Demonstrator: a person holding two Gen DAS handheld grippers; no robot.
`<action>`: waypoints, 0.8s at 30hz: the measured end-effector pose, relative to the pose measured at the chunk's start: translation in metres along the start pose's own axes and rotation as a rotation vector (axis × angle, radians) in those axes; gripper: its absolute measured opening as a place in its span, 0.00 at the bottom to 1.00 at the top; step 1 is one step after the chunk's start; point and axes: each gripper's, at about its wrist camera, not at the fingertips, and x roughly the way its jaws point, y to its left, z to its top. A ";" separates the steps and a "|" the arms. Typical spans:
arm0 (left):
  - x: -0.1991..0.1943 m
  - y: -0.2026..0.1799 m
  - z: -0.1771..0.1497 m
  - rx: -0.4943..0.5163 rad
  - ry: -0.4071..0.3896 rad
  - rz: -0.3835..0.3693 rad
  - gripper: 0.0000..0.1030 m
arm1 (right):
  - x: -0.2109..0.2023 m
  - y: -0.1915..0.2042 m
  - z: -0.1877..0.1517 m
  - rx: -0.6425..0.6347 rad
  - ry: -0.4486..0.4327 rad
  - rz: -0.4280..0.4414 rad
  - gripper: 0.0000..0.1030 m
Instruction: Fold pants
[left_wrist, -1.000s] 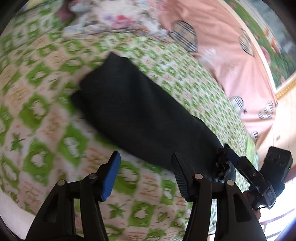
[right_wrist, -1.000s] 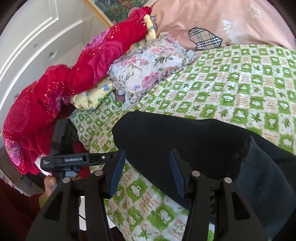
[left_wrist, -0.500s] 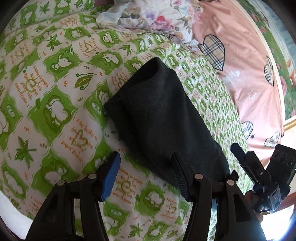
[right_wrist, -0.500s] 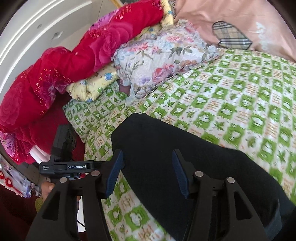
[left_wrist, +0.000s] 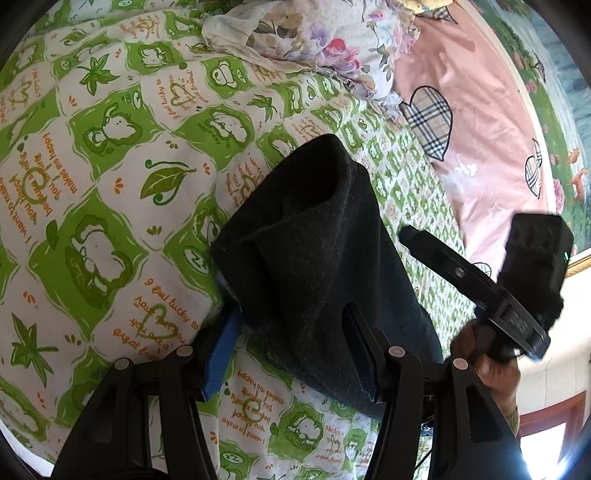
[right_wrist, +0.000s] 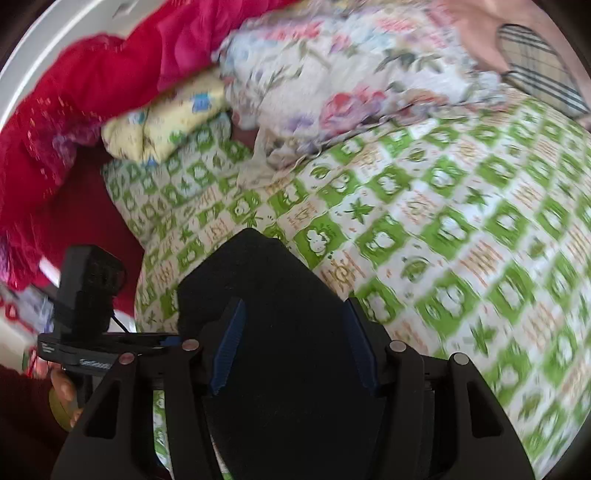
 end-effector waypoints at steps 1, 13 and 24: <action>0.000 0.000 0.000 0.002 -0.003 -0.001 0.56 | 0.006 0.001 0.005 -0.022 0.023 0.008 0.55; -0.001 0.003 -0.005 0.007 -0.034 0.049 0.31 | 0.058 0.008 0.022 -0.172 0.173 0.030 0.39; -0.025 -0.039 -0.013 0.102 -0.093 0.063 0.14 | 0.002 0.020 0.011 -0.161 0.026 0.029 0.20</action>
